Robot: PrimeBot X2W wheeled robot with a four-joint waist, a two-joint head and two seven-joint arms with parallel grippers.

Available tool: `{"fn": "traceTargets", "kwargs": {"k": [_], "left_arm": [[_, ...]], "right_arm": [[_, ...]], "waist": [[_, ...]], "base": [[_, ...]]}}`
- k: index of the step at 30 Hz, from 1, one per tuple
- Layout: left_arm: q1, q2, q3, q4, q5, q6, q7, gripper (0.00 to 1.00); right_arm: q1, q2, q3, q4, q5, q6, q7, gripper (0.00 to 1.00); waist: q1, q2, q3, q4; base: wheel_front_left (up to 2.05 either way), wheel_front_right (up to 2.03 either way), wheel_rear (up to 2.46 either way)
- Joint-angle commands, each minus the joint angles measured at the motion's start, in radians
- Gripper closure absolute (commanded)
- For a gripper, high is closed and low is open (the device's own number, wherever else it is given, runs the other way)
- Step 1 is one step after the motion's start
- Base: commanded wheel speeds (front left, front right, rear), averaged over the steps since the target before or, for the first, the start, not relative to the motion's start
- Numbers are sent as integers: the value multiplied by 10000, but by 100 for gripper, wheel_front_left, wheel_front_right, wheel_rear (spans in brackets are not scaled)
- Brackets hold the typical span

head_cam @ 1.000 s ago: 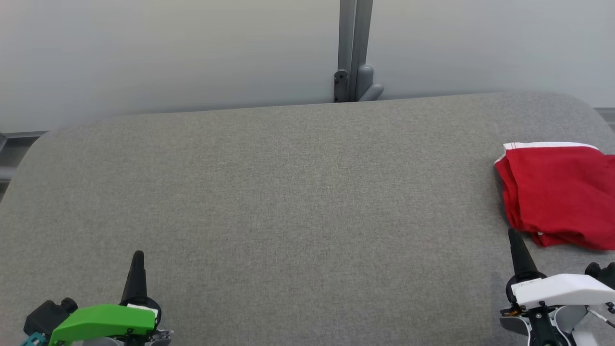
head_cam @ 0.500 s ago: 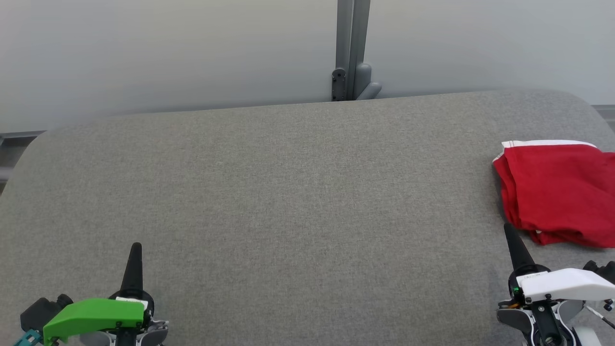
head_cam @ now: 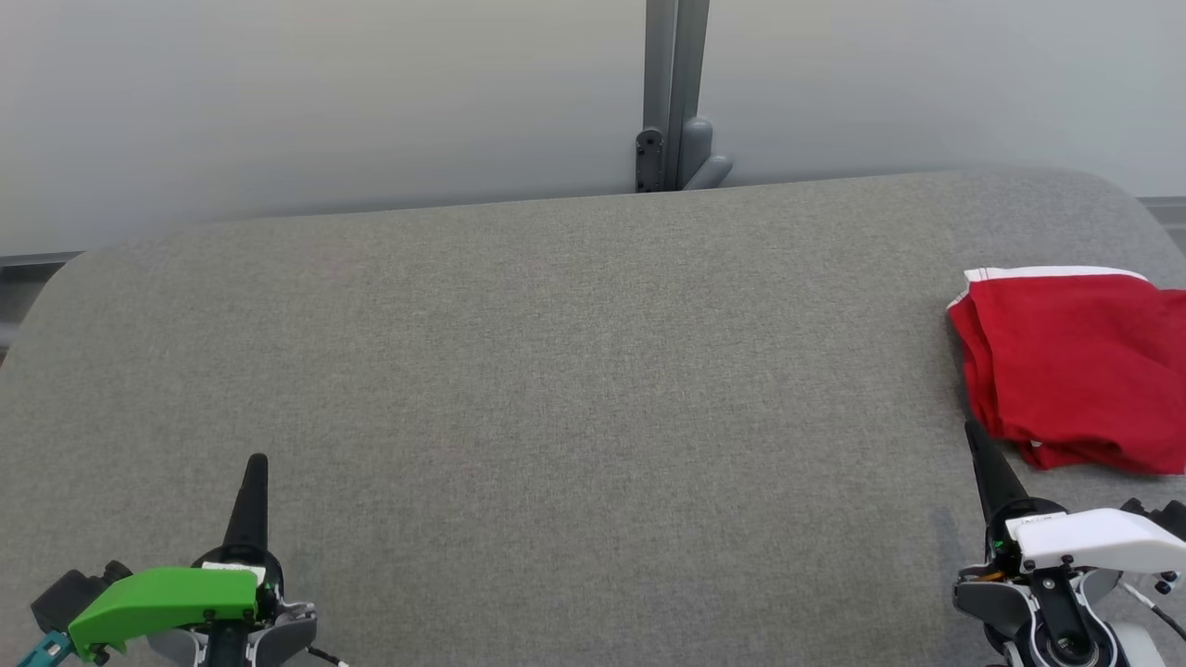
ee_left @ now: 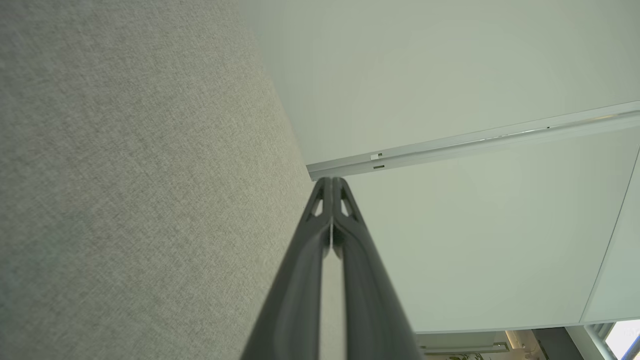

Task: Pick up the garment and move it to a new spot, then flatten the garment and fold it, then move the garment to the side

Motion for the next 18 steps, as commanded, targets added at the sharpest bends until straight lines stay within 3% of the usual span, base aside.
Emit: {"fn": "traceTargets", "kwargs": {"k": [1, 18], "left_arm": [[-222, 67, 45, -77, -290, -77, 66, 100], [-417, 73, 185, -79, -1520, -143, 385, 100]], "right_arm": [[-184, -69, 12, -7, 265, 5, 79, 100], [-365, -81, 48, 85, 1721, 4, 408, 100]], "waist": [[0, 0, 5, -6], [0, 0, 53, -78]], "base": [[0, 0, 0], [0, 0, 0]]}}
